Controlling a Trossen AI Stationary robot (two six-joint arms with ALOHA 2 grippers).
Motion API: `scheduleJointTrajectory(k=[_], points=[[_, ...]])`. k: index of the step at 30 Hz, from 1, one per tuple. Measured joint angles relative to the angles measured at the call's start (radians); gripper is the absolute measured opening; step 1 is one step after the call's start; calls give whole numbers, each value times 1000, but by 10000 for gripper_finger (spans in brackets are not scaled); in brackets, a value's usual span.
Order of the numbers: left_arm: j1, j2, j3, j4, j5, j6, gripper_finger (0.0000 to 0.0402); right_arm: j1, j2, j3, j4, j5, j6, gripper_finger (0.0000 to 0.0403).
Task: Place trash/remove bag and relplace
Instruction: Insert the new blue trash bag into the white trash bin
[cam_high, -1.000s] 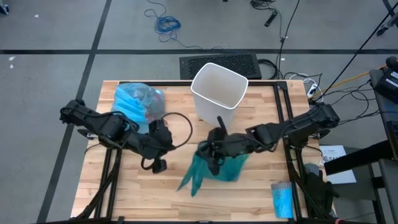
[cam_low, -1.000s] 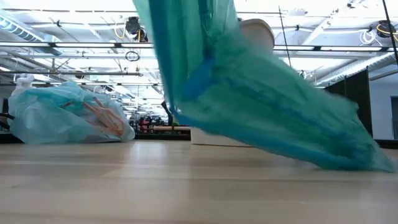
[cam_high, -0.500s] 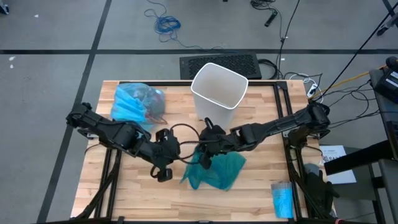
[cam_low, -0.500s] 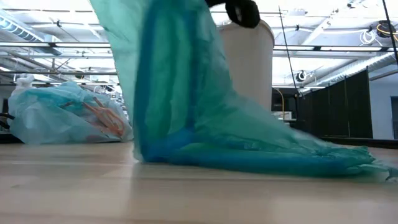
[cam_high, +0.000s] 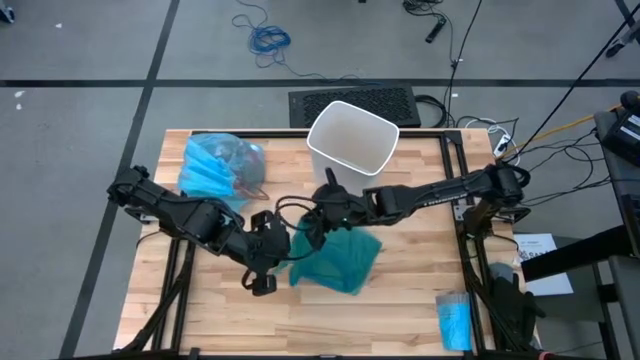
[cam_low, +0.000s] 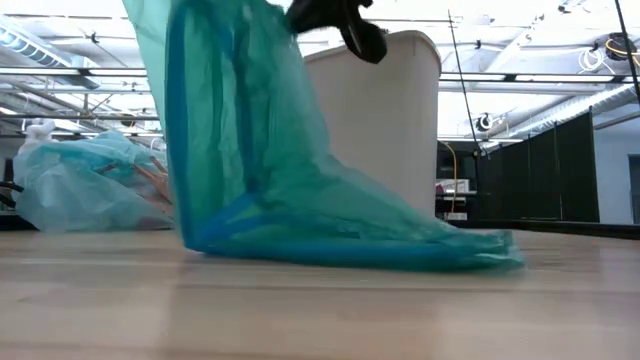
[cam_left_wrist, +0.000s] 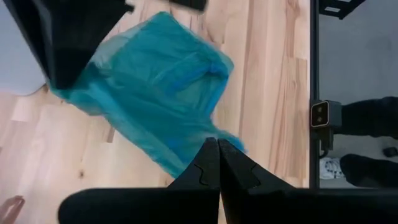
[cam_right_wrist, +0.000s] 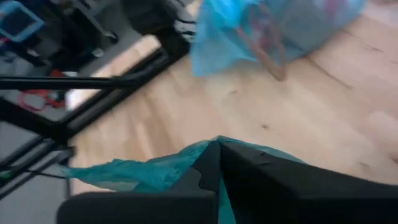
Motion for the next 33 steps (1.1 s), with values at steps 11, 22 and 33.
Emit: scheduleJointTrajectory(k=[11, 22, 33], points=[[-1, 0, 0, -10, -1, 8, 0, -4, 10, 0, 2, 37, -51, 177], [-6, 0, 0, -148, -47, -22, 0, 52, 3, -3, -60, -4, 16, 216], [-78, -49, -1, -18, -122, 1, 0, 329, -28, -346, 143, 176, 506, 179]])
